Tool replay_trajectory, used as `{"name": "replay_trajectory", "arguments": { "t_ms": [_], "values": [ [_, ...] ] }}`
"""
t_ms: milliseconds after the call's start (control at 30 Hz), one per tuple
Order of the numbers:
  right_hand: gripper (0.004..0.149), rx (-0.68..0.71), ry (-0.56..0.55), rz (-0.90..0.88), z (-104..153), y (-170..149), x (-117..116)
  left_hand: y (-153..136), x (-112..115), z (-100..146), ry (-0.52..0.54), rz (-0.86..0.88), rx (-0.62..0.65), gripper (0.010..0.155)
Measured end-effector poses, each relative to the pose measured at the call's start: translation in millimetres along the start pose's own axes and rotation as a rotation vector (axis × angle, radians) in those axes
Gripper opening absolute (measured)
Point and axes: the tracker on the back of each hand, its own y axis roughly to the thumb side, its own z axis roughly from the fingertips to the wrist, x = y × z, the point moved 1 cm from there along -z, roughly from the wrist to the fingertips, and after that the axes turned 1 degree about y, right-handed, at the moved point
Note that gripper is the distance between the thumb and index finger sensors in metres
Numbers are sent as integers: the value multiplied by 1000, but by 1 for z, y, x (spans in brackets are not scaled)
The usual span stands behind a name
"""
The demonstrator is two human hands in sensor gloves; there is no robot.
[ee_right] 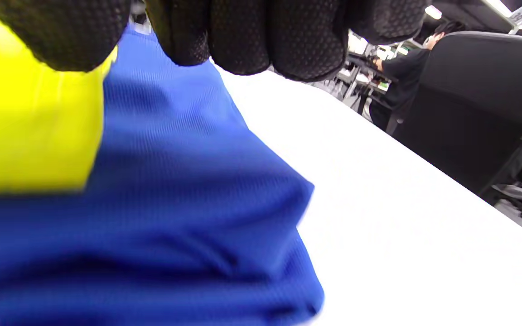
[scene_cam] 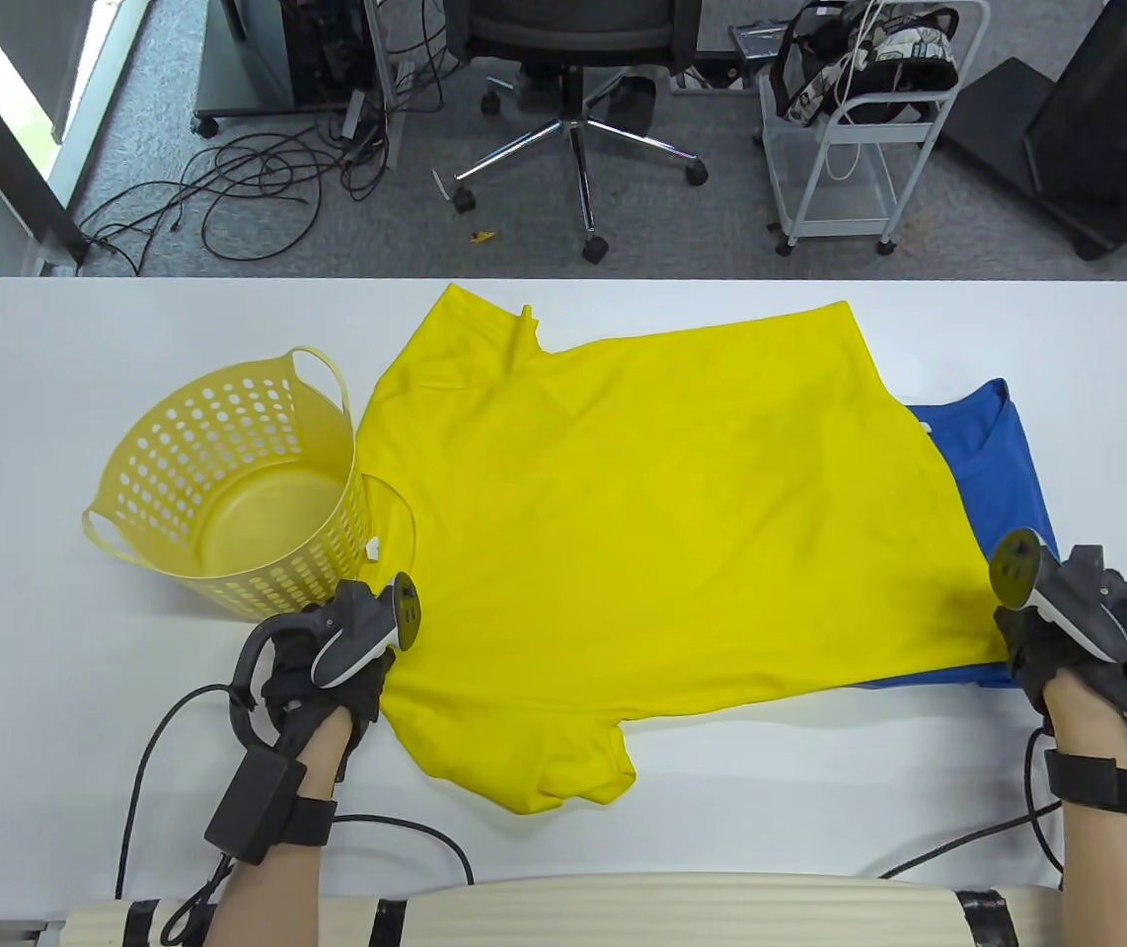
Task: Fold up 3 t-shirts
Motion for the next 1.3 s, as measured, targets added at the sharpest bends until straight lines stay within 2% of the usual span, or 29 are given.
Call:
{"name": "replay_trajectory", "arguments": {
  "t_ms": [133, 233, 433, 567, 833, 1000, 1300],
  "values": [
    [52, 103, -24, -139, -14, 11, 8, -4, 1, 1, 12, 6, -11, 64],
    [46, 209, 35, -185, -30, 25, -1, -9, -1, 5, 92, -9, -26, 61],
    [46, 230, 160, -140, -53, 40, -25, -19, -8, 14, 145, 43, -63, 55],
    [46, 243, 163, -126, -53, 42, -23, -25, -9, 18, 185, 75, -83, 51],
    [48, 246, 152, -175, -51, 35, -20, -24, 6, 5, 70, 39, -81, 54],
    [47, 244, 163, -139, -54, 39, -26, -23, 7, 2, 67, 60, -88, 55],
    [44, 253, 90, -134, -54, 43, -28, -22, 7, 1, 79, 50, -89, 55]
  ]
}}
